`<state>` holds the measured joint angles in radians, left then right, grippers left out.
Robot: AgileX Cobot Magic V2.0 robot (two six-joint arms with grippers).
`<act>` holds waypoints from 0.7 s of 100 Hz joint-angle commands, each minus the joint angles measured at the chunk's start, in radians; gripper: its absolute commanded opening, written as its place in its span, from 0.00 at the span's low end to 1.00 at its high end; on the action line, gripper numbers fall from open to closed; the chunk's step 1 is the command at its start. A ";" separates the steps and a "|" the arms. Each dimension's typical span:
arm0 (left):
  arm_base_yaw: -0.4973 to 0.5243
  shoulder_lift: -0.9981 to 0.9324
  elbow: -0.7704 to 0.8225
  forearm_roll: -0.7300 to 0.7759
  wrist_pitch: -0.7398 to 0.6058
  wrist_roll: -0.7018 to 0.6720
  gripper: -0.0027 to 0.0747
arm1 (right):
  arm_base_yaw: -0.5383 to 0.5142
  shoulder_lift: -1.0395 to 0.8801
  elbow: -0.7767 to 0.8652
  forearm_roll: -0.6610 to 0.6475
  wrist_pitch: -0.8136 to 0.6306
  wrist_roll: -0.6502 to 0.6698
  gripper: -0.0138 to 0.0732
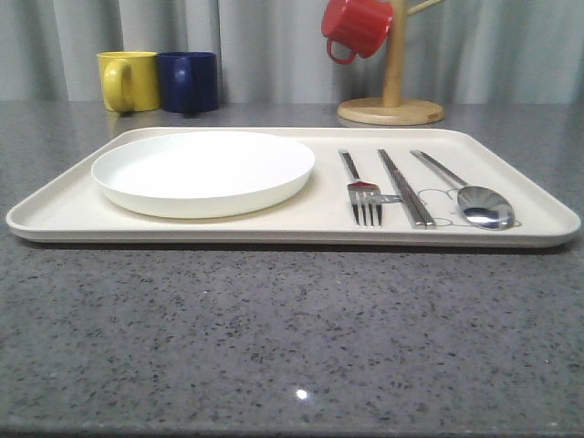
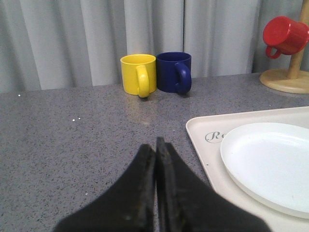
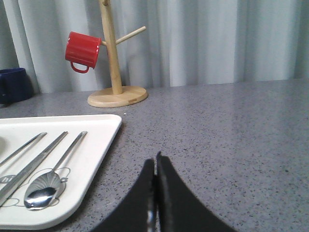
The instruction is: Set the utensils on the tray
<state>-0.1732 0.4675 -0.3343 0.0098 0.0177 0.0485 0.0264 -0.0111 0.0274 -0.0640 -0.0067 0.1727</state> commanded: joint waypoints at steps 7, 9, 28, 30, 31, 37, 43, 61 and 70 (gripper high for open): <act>0.002 -0.055 0.025 0.057 -0.109 -0.048 0.01 | -0.003 -0.016 -0.018 -0.013 -0.085 -0.009 0.08; 0.005 -0.070 0.035 0.057 -0.109 -0.048 0.01 | -0.003 -0.016 -0.018 -0.013 -0.085 -0.009 0.08; 0.065 -0.188 0.142 0.064 -0.109 -0.048 0.01 | -0.003 -0.016 -0.018 -0.013 -0.085 -0.009 0.08; 0.069 -0.202 0.151 0.064 -0.109 -0.048 0.01 | -0.003 -0.016 -0.018 -0.013 -0.085 -0.009 0.08; 0.072 -0.202 0.155 0.064 -0.109 -0.048 0.01 | -0.003 -0.016 -0.018 -0.013 -0.085 -0.009 0.08; 0.083 -0.253 0.195 0.065 -0.109 -0.048 0.01 | -0.003 -0.016 -0.018 -0.013 -0.085 -0.009 0.08; 0.086 -0.291 0.232 0.067 -0.109 -0.048 0.01 | -0.003 -0.016 -0.018 -0.013 -0.085 -0.009 0.08; 0.086 -0.442 0.334 0.067 -0.109 -0.048 0.01 | -0.003 -0.016 -0.018 -0.013 -0.085 -0.009 0.08; 0.086 -0.508 0.373 0.067 -0.109 -0.048 0.01 | -0.003 -0.016 -0.018 -0.013 -0.085 -0.009 0.08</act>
<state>-0.0894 0.0059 -0.0036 0.0754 0.0000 0.0092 0.0264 -0.0111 0.0274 -0.0640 -0.0067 0.1727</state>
